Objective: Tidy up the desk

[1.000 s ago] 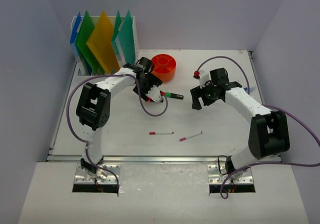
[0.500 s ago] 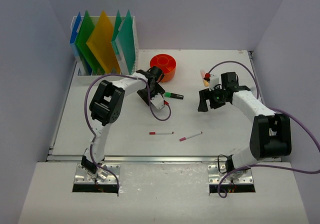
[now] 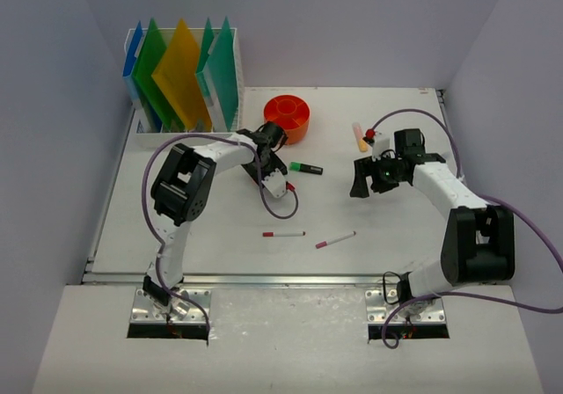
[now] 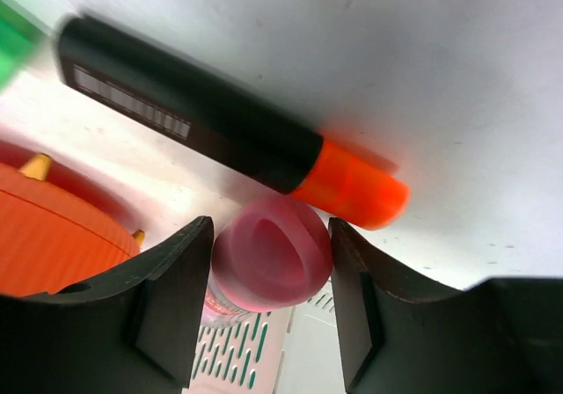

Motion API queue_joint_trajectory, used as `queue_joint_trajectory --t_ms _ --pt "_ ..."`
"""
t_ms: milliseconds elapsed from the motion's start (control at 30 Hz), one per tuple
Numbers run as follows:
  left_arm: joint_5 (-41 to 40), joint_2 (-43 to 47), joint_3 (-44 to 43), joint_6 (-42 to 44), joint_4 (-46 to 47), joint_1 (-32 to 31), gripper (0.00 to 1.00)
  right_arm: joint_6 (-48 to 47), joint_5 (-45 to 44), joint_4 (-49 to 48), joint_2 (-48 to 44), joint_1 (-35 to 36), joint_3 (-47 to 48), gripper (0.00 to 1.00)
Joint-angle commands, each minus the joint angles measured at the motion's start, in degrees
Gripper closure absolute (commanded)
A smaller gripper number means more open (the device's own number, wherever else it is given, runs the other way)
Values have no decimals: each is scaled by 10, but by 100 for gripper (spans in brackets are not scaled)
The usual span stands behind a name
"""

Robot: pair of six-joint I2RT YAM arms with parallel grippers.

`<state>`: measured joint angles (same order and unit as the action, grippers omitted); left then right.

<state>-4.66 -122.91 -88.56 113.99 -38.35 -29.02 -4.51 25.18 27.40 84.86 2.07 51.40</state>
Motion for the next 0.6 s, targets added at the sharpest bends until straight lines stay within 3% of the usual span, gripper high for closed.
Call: queue_joint_trajectory --t_ms 0,300,567 --pt "88 107 3 132 -35 -23 91 14 24 5 -24 -1 22 21" --pt "214 228 34 29 -84 -26 100 31 38 19 -29 -2 37 21" --pt "387 243 -50 -267 -113 -20 100 41 46 26 -26 -1 49 21"
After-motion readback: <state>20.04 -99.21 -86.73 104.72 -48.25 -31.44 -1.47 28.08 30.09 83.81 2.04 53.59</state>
